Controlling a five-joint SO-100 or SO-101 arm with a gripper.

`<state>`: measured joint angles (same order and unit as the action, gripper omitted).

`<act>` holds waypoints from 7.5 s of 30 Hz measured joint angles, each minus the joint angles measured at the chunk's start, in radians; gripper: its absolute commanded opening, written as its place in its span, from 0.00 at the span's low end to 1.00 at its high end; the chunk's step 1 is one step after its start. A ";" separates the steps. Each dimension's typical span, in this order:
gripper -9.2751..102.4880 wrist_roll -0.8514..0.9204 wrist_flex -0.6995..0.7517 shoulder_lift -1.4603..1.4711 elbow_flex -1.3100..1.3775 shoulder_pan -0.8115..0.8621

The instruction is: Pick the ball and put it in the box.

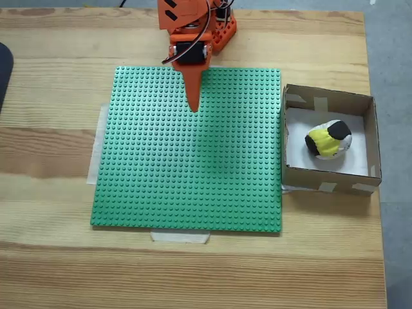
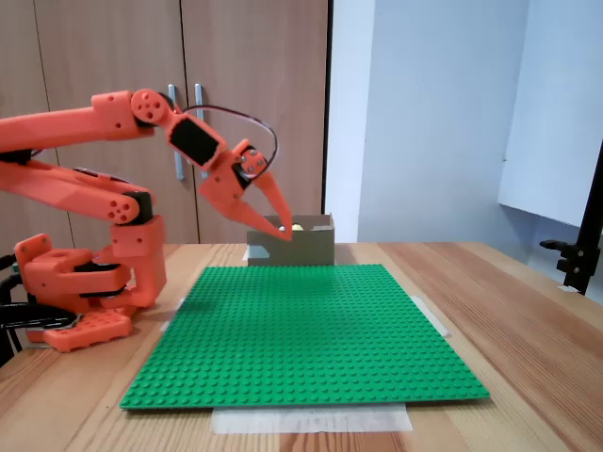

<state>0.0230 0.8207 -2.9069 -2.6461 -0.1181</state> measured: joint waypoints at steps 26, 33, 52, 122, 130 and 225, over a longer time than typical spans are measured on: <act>0.08 0.063 -0.144 -0.307 -0.497 0.081; 0.08 0.097 -0.186 -0.307 -0.537 0.100; 0.08 0.103 -0.186 -0.307 -0.540 0.121; 0.08 0.075 -0.273 -0.307 -0.546 0.121; 0.08 0.075 -0.273 -0.307 -0.546 0.121; 0.08 0.075 -0.273 -0.307 -0.546 0.121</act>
<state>0.0982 0.5476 -3.2137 -3.1922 0.0031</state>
